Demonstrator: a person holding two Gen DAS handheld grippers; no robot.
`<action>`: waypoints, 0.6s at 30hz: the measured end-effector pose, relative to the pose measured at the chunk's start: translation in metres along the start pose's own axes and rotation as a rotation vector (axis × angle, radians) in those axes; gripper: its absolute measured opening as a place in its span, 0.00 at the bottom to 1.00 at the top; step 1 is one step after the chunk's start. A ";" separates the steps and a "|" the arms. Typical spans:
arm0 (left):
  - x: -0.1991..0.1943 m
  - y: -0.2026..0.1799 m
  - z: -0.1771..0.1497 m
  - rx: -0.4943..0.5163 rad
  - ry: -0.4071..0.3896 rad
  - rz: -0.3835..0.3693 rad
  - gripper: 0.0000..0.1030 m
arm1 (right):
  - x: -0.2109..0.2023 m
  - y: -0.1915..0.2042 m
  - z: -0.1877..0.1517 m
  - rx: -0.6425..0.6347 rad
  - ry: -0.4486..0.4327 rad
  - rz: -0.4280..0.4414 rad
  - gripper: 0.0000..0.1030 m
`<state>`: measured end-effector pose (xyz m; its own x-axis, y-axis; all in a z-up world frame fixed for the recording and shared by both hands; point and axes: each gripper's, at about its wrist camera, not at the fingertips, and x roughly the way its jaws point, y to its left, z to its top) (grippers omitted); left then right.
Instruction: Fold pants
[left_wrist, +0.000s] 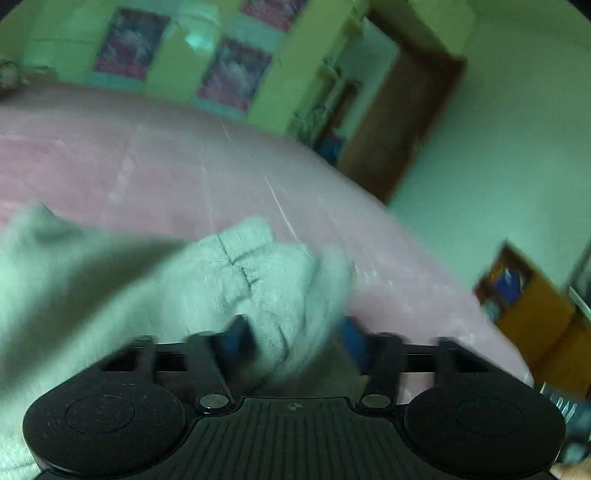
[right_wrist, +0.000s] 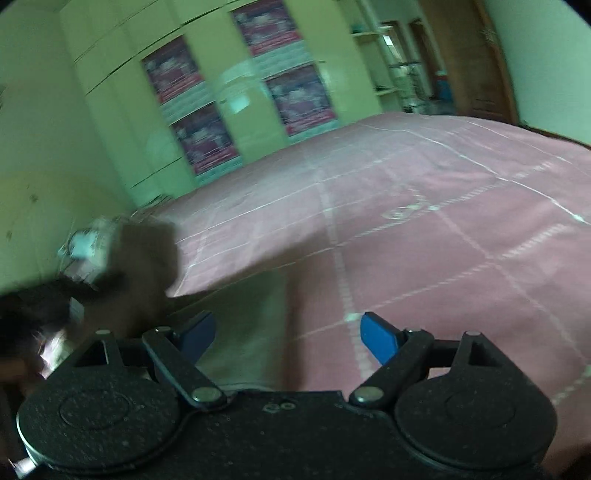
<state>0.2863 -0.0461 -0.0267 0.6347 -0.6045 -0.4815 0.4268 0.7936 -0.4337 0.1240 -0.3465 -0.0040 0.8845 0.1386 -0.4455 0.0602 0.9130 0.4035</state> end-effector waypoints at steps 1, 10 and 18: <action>-0.004 -0.002 -0.005 -0.029 -0.023 -0.018 0.61 | -0.002 -0.007 0.001 0.017 -0.002 -0.007 0.77; -0.135 0.050 -0.017 -0.063 -0.177 0.155 0.61 | 0.014 -0.013 0.001 0.177 0.050 0.214 0.71; -0.194 0.103 -0.070 -0.125 -0.107 0.342 0.61 | 0.053 0.019 -0.007 0.305 0.169 0.325 0.64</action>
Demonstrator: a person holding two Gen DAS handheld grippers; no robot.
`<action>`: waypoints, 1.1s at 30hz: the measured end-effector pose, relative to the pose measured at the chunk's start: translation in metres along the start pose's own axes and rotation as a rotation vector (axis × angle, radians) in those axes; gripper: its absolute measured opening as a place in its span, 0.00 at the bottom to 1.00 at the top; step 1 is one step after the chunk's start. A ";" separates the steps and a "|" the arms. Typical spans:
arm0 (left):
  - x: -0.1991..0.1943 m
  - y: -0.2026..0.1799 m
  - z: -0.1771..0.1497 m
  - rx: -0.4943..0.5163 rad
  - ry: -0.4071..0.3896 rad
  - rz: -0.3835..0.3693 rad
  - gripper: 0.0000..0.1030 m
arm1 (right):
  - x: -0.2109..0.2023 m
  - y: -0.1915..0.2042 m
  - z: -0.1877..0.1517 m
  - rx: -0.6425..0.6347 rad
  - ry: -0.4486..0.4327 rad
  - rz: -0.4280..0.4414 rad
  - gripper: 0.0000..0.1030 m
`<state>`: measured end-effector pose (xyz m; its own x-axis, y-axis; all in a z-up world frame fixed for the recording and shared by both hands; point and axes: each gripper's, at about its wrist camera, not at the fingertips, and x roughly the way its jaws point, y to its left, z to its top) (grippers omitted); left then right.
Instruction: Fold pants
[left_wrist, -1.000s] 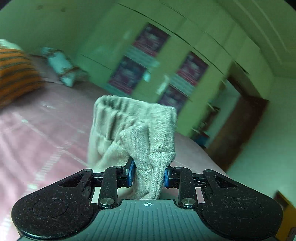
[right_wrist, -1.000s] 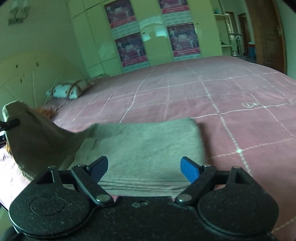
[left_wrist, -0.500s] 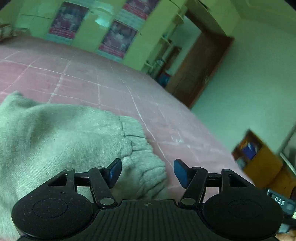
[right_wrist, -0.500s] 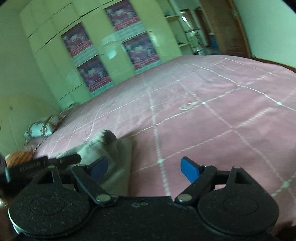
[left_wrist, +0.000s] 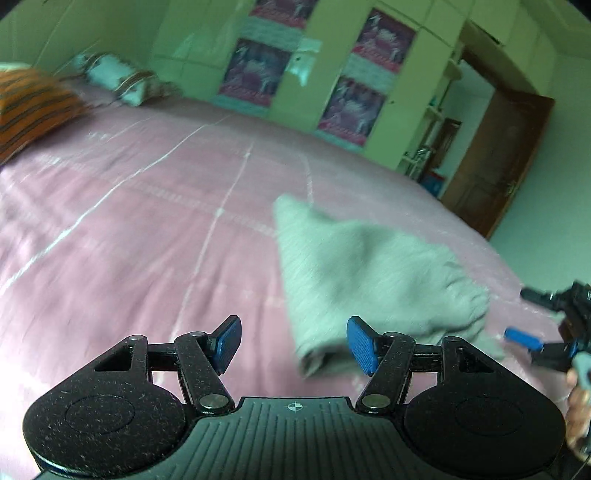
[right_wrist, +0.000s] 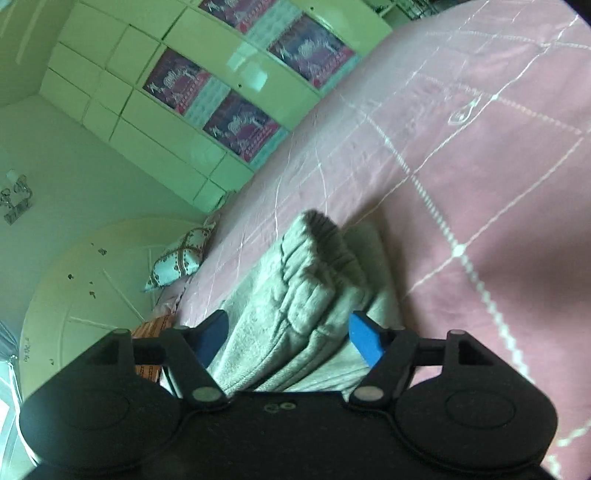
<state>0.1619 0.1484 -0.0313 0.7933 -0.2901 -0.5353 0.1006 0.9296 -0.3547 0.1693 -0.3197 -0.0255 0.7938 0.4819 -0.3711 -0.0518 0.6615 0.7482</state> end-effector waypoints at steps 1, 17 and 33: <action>0.000 -0.001 -0.006 0.003 0.009 0.002 0.61 | 0.001 0.002 -0.001 -0.001 -0.001 -0.001 0.64; 0.046 0.005 -0.024 -0.069 -0.004 0.077 0.61 | 0.019 -0.009 -0.003 0.120 0.040 -0.041 0.65; 0.056 0.027 -0.029 -0.259 -0.058 0.013 0.55 | 0.057 0.045 0.026 0.065 0.053 -0.135 0.22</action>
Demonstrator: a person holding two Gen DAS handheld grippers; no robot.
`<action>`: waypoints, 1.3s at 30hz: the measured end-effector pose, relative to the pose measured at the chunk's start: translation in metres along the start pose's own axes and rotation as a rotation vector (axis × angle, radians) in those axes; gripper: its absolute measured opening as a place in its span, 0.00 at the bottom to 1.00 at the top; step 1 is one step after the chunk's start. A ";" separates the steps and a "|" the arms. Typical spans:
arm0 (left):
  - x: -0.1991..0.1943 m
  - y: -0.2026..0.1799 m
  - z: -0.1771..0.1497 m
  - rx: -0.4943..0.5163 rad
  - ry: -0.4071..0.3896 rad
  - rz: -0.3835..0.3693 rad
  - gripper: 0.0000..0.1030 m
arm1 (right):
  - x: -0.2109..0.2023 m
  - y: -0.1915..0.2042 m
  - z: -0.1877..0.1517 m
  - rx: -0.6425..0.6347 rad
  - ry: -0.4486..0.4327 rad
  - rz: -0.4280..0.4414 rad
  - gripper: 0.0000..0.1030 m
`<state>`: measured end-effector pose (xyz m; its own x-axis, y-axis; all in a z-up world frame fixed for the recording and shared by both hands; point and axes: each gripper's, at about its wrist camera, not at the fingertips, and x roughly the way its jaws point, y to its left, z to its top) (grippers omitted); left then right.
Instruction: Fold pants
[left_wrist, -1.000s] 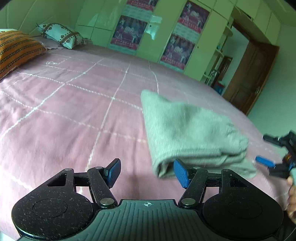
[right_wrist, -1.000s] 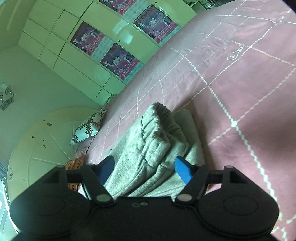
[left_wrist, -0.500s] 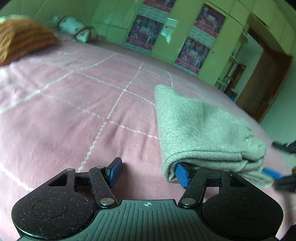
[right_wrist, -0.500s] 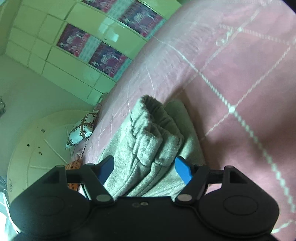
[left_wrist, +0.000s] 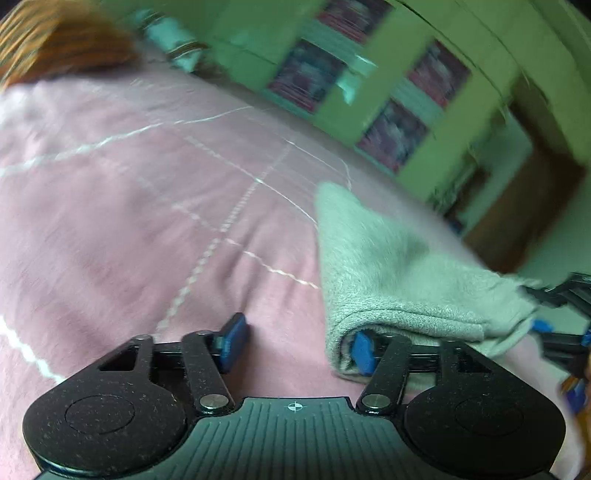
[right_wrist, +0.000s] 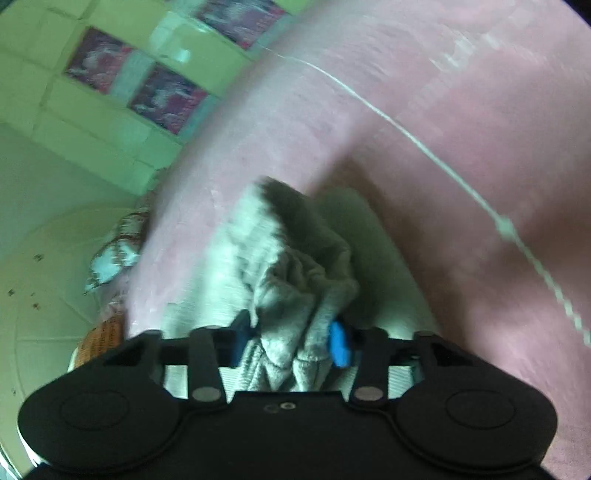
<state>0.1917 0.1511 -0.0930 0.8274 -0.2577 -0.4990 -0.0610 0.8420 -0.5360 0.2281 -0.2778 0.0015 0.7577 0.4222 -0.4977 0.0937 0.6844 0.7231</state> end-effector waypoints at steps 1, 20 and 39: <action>0.000 0.002 0.001 -0.015 -0.001 -0.011 0.55 | -0.012 0.019 0.003 -0.049 -0.029 0.047 0.21; -0.044 -0.004 0.012 -0.025 0.025 0.044 0.57 | -0.075 -0.057 -0.038 -0.035 -0.177 -0.142 0.31; 0.008 -0.087 0.067 0.297 0.002 0.083 0.65 | -0.034 0.025 -0.025 -0.563 -0.102 -0.072 0.24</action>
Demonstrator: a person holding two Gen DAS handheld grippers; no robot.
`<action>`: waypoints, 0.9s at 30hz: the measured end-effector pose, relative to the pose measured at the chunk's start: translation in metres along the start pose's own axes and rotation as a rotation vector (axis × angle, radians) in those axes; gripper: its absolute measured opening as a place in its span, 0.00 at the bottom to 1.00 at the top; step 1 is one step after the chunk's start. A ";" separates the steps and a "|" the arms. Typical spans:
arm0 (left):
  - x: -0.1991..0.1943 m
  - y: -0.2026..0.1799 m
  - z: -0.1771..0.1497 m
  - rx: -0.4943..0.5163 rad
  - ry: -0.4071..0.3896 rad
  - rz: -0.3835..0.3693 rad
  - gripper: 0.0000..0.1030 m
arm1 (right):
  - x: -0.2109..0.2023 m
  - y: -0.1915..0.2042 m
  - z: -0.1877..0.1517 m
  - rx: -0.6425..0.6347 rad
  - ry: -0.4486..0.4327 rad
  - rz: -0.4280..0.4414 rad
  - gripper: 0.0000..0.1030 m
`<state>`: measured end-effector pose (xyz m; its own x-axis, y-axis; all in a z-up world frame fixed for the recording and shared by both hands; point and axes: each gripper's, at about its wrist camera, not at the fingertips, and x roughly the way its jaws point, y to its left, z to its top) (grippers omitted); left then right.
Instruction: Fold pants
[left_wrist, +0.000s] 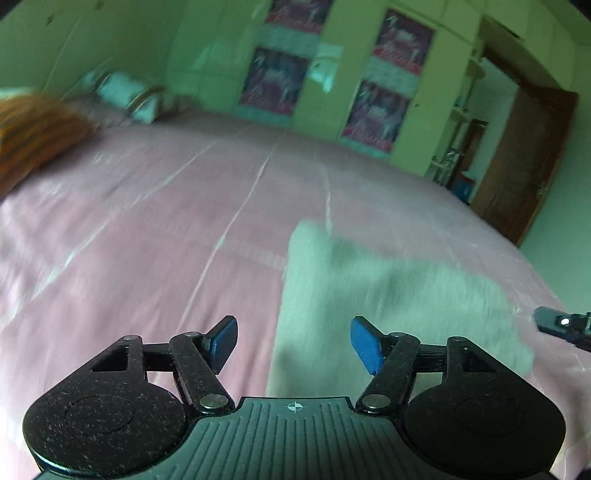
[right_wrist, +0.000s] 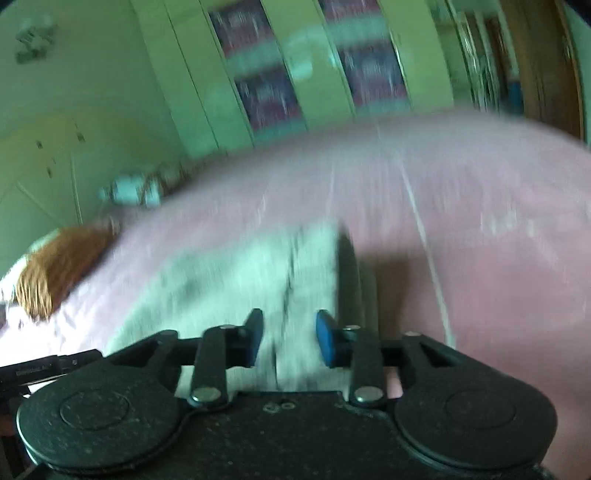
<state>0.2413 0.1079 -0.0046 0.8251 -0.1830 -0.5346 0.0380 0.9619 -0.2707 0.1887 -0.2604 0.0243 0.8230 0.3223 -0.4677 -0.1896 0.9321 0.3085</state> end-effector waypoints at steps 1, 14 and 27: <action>0.012 -0.006 0.013 0.012 0.007 -0.018 0.65 | 0.010 0.002 0.009 -0.002 0.004 0.006 0.23; 0.113 0.022 0.038 -0.154 0.223 -0.014 0.77 | 0.098 -0.034 0.025 -0.019 0.174 -0.075 0.19; 0.087 0.057 0.018 -0.166 0.307 -0.253 0.77 | 0.042 -0.118 -0.023 0.489 0.198 0.122 0.75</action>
<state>0.3252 0.1504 -0.0522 0.5943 -0.4848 -0.6416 0.1055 0.8379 -0.5355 0.2333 -0.3533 -0.0507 0.6849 0.4923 -0.5371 0.0332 0.7154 0.6980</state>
